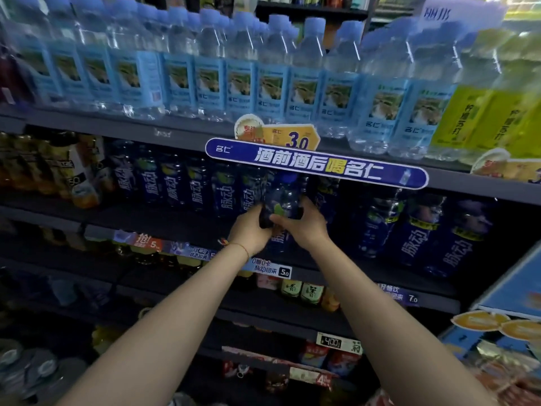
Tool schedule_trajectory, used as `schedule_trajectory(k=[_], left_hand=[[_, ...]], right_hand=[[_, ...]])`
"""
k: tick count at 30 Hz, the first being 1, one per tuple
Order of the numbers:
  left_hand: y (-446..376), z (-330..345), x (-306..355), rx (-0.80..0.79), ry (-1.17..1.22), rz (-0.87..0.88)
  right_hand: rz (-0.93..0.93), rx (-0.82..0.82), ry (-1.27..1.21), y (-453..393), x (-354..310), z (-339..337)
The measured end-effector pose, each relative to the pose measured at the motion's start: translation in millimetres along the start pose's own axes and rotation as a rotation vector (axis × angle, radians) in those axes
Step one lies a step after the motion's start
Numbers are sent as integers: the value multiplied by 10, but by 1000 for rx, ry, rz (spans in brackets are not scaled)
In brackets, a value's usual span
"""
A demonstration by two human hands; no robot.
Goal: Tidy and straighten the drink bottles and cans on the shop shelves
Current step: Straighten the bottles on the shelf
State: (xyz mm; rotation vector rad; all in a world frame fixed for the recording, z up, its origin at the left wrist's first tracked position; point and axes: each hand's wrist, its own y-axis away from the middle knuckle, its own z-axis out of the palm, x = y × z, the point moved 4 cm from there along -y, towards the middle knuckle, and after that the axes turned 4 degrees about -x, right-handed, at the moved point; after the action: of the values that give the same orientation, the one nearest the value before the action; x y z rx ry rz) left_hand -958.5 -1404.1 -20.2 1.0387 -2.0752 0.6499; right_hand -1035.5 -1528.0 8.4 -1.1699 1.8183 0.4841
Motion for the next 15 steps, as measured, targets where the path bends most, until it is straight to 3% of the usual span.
schedule_trajectory(k=[8,13,15], left_hand=[[-515,132,-267,74,-250,170],[-474,223,-339,65,-28,149],[-424,214,-368,-10,62,144]], right_hand=[[64,152,54,-524,250,307],[94,236,146,-601,355,440],[170,219,206,-597,431,463]])
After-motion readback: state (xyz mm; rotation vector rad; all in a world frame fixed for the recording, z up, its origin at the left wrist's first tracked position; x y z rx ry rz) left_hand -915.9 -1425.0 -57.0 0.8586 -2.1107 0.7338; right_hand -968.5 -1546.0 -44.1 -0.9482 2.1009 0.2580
